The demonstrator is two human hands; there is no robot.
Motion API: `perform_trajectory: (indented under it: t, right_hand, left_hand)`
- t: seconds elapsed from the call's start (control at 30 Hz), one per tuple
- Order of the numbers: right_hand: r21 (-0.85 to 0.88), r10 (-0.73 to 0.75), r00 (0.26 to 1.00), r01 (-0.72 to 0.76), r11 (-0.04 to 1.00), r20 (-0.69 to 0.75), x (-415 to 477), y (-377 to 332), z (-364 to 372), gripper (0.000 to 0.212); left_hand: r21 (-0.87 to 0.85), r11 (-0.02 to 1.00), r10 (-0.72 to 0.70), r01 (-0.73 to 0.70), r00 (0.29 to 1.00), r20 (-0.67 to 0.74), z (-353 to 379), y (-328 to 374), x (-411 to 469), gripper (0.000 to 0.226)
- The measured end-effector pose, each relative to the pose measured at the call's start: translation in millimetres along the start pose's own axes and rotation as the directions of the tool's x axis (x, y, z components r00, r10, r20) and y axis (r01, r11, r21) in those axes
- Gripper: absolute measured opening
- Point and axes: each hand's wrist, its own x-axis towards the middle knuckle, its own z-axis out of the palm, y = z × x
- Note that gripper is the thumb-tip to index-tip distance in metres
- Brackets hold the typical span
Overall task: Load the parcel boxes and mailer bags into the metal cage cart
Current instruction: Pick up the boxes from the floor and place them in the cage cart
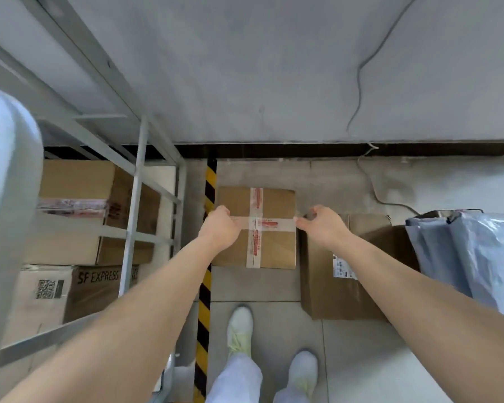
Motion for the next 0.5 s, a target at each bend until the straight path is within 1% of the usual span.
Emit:
perform_trajectory:
  t: [0.1,0.17,0.23,0.3,0.37,0.43,0.5]
  right_hand:
    - [-0.004,0.028,1.0,-0.028,1.0,0.012,46.8,16.8,27.1,0.054]
    - [0.002,0.044,0.999,-0.044,0.999,0.014,76.1,28.0,44.1,0.05]
    - [0.038,0.077,0.997,-0.078,0.996,0.026,106.2,39.3,61.4,0.047]
    - [0.114,0.124,0.991,-0.128,0.985,0.043,136.7,50.8,78.7,0.047]
    - [0.198,0.16,0.986,-0.167,0.966,0.053,170.3,64.6,97.5,0.047]
    - [0.266,0.189,0.98,-0.197,0.944,0.056,198.8,73.5,114.8,0.046]
    - [0.329,0.238,0.969,-0.245,0.912,0.062,222.0,82.1,128.7,0.048]
  left_hand:
    - [-0.006,0.999,-0.048,0.048,0.999,0.018,26.6,-26.3,49.2,0.039]
    - [0.022,0.997,-0.072,0.072,0.997,0.009,41.7,-41.4,78.6,0.037]
    - [0.048,0.995,-0.083,0.083,0.997,-0.001,57.1,-55.9,107.7,0.036]
    - [0.037,0.994,-0.099,0.099,0.995,-0.007,70.2,-68.1,133.5,0.036]
    - [0.013,0.992,-0.121,0.122,0.992,-0.031,83.3,-77.0,159.6,0.038]
    - [-0.019,0.986,-0.167,0.166,0.983,-0.082,93.3,-84.9,182.3,0.043]
    - [-0.046,0.975,-0.223,0.218,0.966,-0.134,101.6,-91.3,200.4,0.056]
